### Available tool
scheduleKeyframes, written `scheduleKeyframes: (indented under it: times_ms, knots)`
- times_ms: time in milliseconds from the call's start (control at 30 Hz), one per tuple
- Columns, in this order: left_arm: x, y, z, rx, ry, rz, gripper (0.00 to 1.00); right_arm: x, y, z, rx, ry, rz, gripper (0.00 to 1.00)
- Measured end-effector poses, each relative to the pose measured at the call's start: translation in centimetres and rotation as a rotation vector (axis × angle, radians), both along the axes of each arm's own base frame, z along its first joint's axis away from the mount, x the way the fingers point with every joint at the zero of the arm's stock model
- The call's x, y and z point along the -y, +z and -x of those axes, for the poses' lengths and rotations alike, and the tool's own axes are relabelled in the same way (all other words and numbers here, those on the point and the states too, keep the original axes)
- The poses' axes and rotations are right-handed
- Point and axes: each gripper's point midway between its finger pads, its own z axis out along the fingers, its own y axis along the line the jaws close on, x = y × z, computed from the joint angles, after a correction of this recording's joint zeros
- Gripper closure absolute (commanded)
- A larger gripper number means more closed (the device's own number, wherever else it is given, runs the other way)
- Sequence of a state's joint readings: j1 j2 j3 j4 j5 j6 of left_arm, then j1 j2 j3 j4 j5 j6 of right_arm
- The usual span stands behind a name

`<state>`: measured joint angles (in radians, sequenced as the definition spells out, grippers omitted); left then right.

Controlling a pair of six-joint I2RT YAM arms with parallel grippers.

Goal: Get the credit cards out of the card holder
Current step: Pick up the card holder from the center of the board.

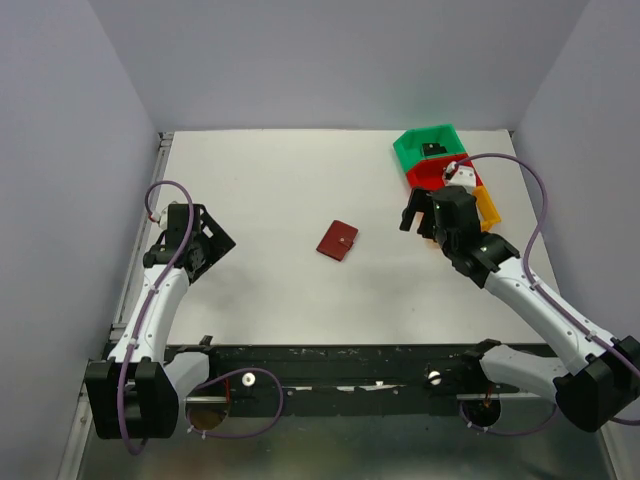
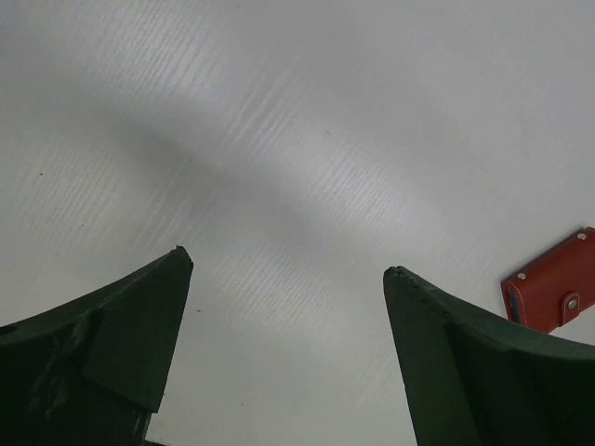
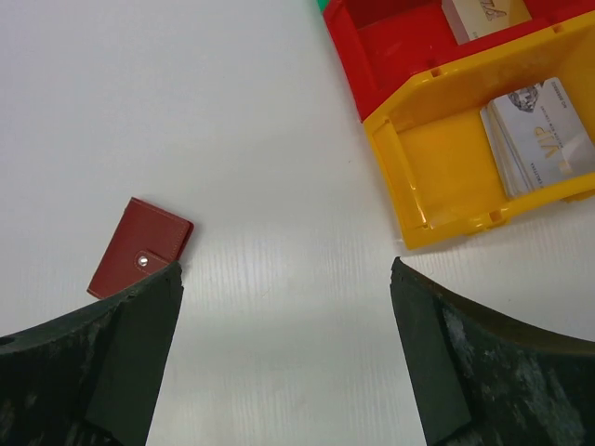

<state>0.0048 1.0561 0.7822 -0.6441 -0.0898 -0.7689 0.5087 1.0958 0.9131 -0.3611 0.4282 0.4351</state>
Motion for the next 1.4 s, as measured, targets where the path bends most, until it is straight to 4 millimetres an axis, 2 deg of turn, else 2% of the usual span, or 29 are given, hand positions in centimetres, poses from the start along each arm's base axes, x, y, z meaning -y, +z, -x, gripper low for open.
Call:
scheduleKeyframes:
  times_ms: [333,600,900,1033,1167,1267,1400]
  knots:
    - [0.8,-0.1,0.8,0.045,-0.083,0.005,0.01,-0.2,0.2,0.1,0.003,0.023,0.006,0.0]
    - [3.1,0.9,0.6,0.105,-0.202,0.034,0.01,-0.4,-1.7,0.8,-0.04,0.048,0.009,0.0]
    - [4.1,1.0,0.7,0.115,-0.26,0.026,0.01,-0.9,-1.9,1.0,-0.049,0.075,-0.004,0.0]
    - [5.6,1.0,0.9,0.118,-0.328,0.008,0.01,-1.1,-2.4,0.9,-0.067,0.083,-0.002,0.0]
    - [8.4,1.7,1.0,0.125,-0.438,-0.028,0.03,-1.8,-3.2,0.6,-0.098,0.094,-0.007,0.02]
    - [10.0,2.3,0.2,0.143,-0.486,-0.036,0.07,-2.5,-4.2,0.3,-0.125,0.112,-0.017,0.03]
    - [11.1,1.5,-1.2,0.143,-0.499,-0.027,0.12,-3.7,-5.3,0.4,-0.167,0.16,-0.042,0.05]
